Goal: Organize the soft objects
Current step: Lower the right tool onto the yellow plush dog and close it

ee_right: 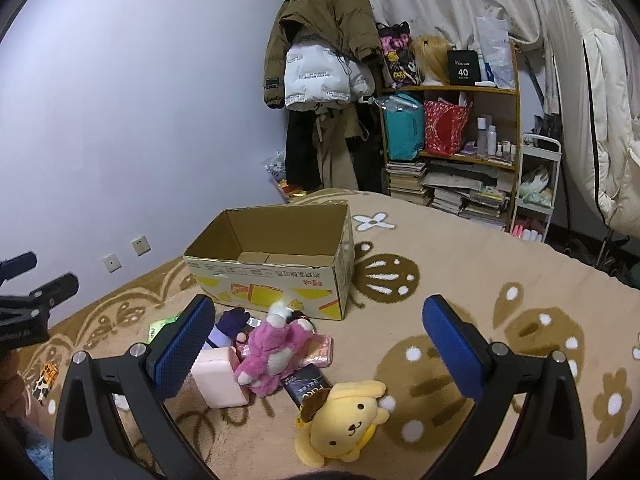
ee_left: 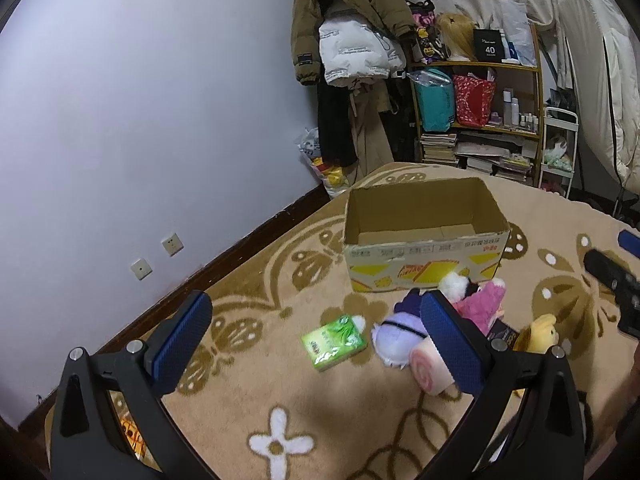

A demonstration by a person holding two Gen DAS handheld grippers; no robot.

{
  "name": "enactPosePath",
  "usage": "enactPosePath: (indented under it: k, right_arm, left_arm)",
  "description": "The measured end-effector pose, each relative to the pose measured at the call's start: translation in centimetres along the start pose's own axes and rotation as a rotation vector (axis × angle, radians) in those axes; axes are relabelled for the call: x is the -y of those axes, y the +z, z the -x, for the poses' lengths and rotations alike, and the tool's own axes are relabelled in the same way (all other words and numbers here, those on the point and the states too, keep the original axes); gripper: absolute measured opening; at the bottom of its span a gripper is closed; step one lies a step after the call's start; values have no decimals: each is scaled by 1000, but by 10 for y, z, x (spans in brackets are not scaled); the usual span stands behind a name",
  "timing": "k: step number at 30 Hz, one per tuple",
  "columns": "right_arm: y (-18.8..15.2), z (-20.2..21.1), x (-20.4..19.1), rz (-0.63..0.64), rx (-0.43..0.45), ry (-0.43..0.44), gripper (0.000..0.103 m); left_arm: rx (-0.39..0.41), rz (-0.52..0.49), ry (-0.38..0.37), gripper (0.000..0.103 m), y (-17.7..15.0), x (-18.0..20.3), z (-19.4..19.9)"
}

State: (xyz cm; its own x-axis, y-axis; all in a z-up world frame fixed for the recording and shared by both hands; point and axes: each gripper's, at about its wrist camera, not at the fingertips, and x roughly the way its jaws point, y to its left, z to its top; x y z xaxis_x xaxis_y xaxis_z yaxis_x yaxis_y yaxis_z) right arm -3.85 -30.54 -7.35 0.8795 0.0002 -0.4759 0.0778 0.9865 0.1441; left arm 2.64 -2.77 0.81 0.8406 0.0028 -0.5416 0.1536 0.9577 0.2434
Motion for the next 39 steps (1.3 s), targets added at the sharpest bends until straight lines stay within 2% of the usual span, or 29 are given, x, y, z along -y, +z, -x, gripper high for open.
enactPosePath:
  k: [8,10,14,17,25,33,39]
  right_arm:
    - [5,-11,3,-18,-54,-1,103]
    - [5,-15,5,-17,-74,-2,103]
    - [3,-26,14,-59,-111,67,103]
    - [-1,-35,13,-51,-141,57,103]
    - [-25,-72,21,-65,-325,-20,102]
    - [-47,-95,37,-125,-436,-34,102]
    - [-65,-107,46,-199,-513,-18,102]
  left_arm:
    - [-73,24,-54,103,12,16,-34]
    - [-103,34,-90,103,12,21,-46]
    - [-135,33,-114,103,12,32,-65]
    - [-156,13,-138,103,8,43,-81]
    - [-263,1,-173,103,-10,60,-119]
    - [-336,-19,-187,103,-24,70,-140]
    - [-406,17,-215,103,-38,74,-150]
